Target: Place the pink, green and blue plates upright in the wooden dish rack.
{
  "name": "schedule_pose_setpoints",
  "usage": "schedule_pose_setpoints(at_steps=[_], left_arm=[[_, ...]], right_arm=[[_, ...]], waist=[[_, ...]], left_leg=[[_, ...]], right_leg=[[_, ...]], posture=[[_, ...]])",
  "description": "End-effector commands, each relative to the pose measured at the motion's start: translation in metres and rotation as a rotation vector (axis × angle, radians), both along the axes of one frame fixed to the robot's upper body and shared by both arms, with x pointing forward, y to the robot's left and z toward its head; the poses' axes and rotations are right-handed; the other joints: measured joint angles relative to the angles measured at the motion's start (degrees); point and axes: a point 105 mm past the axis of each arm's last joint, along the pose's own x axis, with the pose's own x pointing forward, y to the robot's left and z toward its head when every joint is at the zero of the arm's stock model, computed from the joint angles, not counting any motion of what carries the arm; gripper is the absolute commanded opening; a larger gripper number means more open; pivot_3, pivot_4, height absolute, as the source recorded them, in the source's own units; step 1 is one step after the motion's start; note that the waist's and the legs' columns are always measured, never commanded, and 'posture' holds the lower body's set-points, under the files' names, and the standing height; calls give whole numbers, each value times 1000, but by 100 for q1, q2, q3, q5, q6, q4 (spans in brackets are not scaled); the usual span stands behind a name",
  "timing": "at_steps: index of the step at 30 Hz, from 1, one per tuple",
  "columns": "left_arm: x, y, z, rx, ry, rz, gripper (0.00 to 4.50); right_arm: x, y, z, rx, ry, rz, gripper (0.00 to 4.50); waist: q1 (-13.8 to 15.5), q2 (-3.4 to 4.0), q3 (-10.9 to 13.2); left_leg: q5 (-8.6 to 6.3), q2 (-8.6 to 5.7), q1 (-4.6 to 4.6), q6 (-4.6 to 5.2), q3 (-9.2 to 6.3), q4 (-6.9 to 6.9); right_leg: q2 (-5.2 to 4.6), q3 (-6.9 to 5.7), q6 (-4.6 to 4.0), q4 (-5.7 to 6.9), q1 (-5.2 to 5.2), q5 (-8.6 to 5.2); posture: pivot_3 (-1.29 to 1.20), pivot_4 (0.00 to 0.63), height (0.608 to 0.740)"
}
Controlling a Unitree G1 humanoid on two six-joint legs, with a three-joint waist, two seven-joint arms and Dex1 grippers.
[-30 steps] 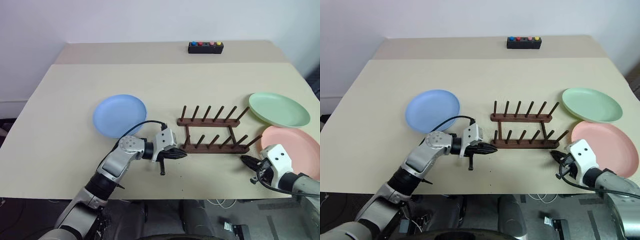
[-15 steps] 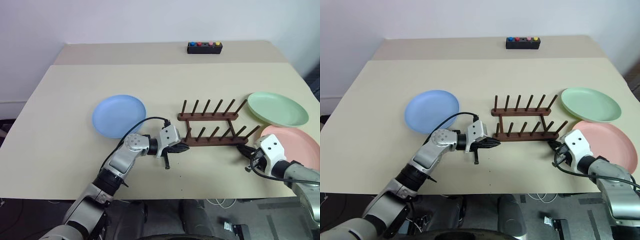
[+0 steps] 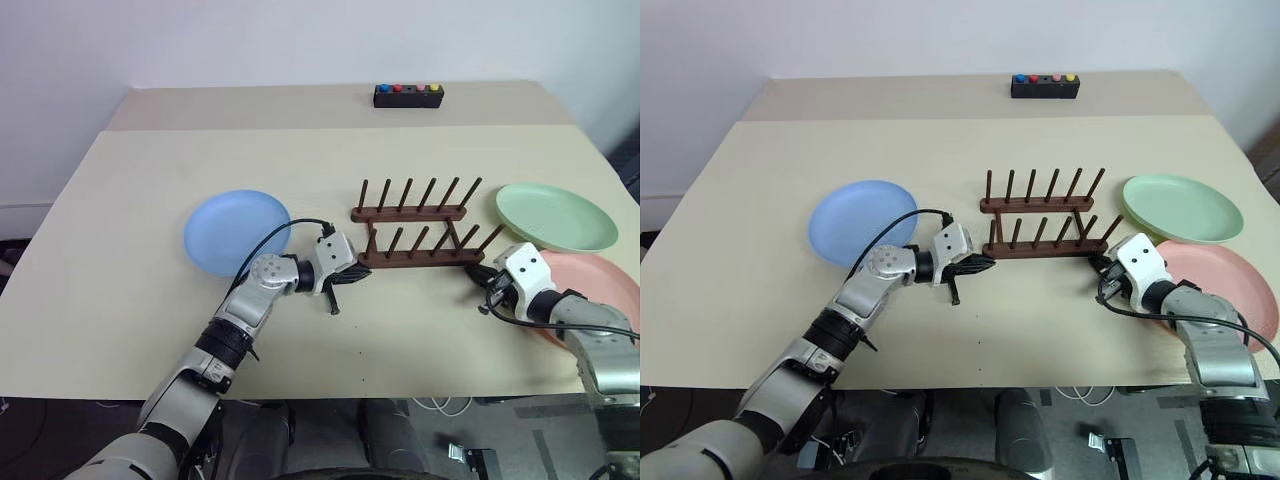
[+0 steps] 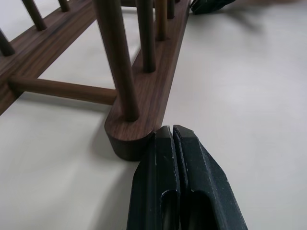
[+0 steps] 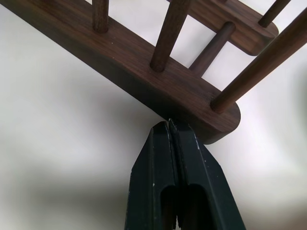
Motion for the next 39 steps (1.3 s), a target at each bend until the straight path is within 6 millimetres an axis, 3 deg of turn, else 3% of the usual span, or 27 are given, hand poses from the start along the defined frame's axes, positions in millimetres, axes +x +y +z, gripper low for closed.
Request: schedule_pose_setpoints(at_steps=[1,10,13,20,21,27,34,37,39], left_arm=[[7,3,6,-17,-18,34,37],[-10,8,10,-32,-3,-42,37],[-23,18,19,-55,-1,-87,0],[-52,46,31,-72,43,-160,0],[-56,48,31,-68,56,-172,0],[-72,43,40,-83,35,-264,0],[-71,36,47,-91,12,-287,0],[-71,34,45,-80,9,-288,0],[-71,34,45,-80,9,-288,0]], right_arm=[[2,1,6,-3,-30,13,0],[-12,-4,12,5,-24,27,0],[-33,-5,22,26,-8,54,822],[-75,-14,60,-4,-22,7,4320],[-77,-19,64,-13,-19,-23,4471],[-92,-33,48,-16,95,-147,4471],[-91,-43,27,-28,171,-290,4471],[-92,-46,26,-34,181,-315,3678],[-93,-47,26,-37,187,-326,2721]], waist=[[-1,0,0],[0,1,0],[11,3,0],[11,4,0],[10,3,0],[32,0,2],[24,0,2],[24,1,1],[26,1,1]], left_leg=[[0,0,0,0,0,0],[0,0,0,0,0,-3],[0,0,-3,0,-2,-13],[-1,1,-15,1,-2,-2],[-1,1,-11,1,-2,-1],[-1,1,-6,1,-1,-1],[-1,2,-6,1,0,-2],[-1,2,-7,1,0,-3],[-1,2,-10,1,0,-4]], right_leg=[[0,0,0,0,0,0],[0,0,0,1,-1,0],[0,0,0,2,-7,-1],[0,0,-1,2,-12,-1],[0,0,-2,2,-7,-2],[0,0,-18,-2,1,-12],[0,0,-19,-3,-2,-12],[0,0,-19,-4,-2,-12],[0,0,-17,-5,-5,-11]], posture=[[0,150,740],[0,150,740],[0,150,740],[0,150,740],[0,150,740],[0,150,740],[0,150,740],[0,150,740],[0,150,740]])
